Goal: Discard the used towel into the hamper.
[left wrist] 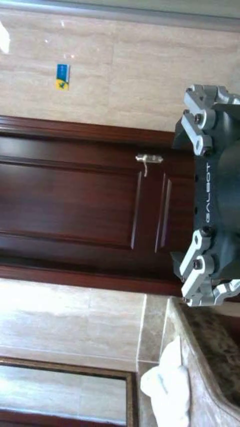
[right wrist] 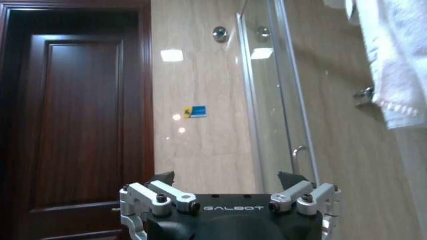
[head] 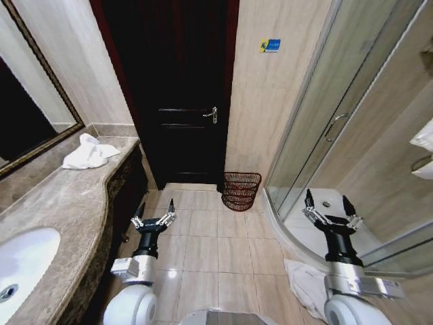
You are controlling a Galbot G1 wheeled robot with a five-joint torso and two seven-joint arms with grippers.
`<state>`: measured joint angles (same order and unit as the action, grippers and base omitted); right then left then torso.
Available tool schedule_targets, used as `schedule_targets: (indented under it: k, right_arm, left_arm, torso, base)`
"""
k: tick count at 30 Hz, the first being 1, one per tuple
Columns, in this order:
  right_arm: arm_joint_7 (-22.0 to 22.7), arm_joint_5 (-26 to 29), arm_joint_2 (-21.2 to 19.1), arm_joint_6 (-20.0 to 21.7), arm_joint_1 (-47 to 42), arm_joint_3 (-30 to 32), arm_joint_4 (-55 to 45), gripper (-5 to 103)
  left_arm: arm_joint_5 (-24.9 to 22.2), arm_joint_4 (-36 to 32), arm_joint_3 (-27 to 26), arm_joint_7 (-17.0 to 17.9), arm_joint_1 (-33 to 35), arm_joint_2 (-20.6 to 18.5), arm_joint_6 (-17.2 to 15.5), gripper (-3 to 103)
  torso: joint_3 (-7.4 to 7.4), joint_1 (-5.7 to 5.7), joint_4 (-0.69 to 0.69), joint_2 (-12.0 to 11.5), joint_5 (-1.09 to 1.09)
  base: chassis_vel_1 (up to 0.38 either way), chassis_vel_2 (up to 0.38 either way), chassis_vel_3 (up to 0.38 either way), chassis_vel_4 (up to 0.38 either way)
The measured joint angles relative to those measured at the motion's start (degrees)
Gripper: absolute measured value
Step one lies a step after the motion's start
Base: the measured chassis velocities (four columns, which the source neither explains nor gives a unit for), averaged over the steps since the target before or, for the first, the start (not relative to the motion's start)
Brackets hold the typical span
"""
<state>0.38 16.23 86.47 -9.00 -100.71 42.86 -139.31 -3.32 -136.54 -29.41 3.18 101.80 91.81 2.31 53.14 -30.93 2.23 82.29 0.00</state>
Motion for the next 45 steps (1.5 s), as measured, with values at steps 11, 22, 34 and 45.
schedule_targets:
  k: [11, 22, 34, 45]
  right_arm:
    - [-1.5, -0.4, -0.3, 2.1, 2.5, -1.7, 1.0, 100]
    - [-2.3, 0.4, 0.2, 2.4, 3.2, -1.9, 0.9, 100]
    - [-2.5, 0.5, 0.3, 2.9, 2.8, -1.9, 1.5, 100]
    - [-2.7, 0.3, 1.1, 3.0, 3.0, -2.2, 1.6, 100]
  left_arm:
    - [-3.9, -0.5, 2.0, 0.2, -0.6, 0.3, -2.1, 100]
    - [-5.3, -0.2, 1.7, -0.1, -1.0, -0.6, -4.2, 100]
    - [-5.7, 2.1, 1.8, -0.7, -1.8, -1.1, -2.9, 100]
    - [-5.5, 2.7, 1.7, -0.8, -2.1, -1.1, -2.4, 100]
  torso:
    - [0.00, 0.00, 0.00, 0.0, 0.00]
    - [0.00, 0.02, 0.00, 0.0, -0.01]
    - [0.00, 0.00, 0.00, 0.0, 0.00]
    - [0.00, 0.00, 0.00, 0.0, 0.00]
  base:
    - [0.000, 0.000, 0.000, 0.000]
    - [-0.009, 0.008, 0.012, -0.007]
    - [-0.102, 0.094, 0.109, -0.105]
    - [-0.119, 0.120, 0.126, -0.121]
